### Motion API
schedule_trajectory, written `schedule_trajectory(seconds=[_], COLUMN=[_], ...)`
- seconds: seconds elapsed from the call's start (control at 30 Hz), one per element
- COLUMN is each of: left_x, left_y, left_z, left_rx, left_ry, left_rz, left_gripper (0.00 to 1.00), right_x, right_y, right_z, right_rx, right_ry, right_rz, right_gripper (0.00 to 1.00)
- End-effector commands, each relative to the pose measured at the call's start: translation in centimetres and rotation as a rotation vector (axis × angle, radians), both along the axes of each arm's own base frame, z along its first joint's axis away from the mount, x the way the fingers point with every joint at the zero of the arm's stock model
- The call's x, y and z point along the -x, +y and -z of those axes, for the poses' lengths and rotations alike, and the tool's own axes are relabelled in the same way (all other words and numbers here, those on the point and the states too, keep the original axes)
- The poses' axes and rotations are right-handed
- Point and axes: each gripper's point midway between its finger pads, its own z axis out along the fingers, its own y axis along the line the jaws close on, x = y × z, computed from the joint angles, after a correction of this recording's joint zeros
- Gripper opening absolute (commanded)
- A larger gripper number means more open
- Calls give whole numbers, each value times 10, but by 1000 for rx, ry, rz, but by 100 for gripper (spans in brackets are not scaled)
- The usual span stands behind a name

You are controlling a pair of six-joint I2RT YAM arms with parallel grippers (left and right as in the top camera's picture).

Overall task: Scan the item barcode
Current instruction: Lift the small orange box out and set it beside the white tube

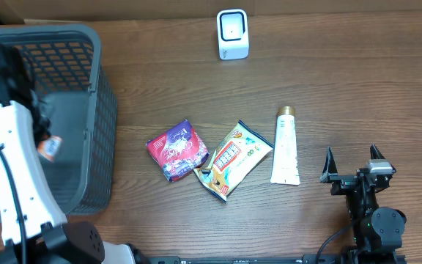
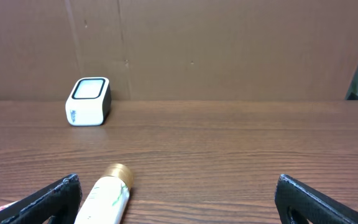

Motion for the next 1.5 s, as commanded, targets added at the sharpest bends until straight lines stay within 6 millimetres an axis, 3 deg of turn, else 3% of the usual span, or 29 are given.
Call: schedule_trajectory(seconds=[0.0,0.17,0.27,0.47,0.57,0.8,0.97,1.0,1.17,1.3,1.47], left_x=[-1,0,-8,-36,-40,-45,-35,-29,-10,3,15], left_y=[1,-22,-44,-128,-169,-285,-356,-376,-438,-471,-493], left_z=[-51,-95,-111,-115,-111,-97,-56,-38,26,78,140], left_rx=[-58,-46,-25,99,124,163,212,247,336,350,349], left_ry=[-85,-174,-220,-273,-257,-245,-163,-131,-38,40,163], left_rz=[65,183,315,684,813,1164,1377,1430,1639,1750,1822], left_gripper=[4,4,4,4,4,4,4,4,4,4,4], right_x=[0,0,0,0,0,0,0,0,0,0,0], right_y=[-2,-2,-2,-2,-2,-2,-2,-2,-2,-2,-2], right_z=[2,2,2,2,2,2,2,2,2,2,2], right_rx=[-4,-4,-3,-4,-4,-4,-3,-4,-3,-4,-4], right_ry=[-3,-3,-3,-3,-3,-3,-3,-3,-3,-3,-3], right_rz=[11,11,11,10,11,11,11,11,11,11,11], right_gripper=[100,100,100,100,100,100,100,100,100,100,100])
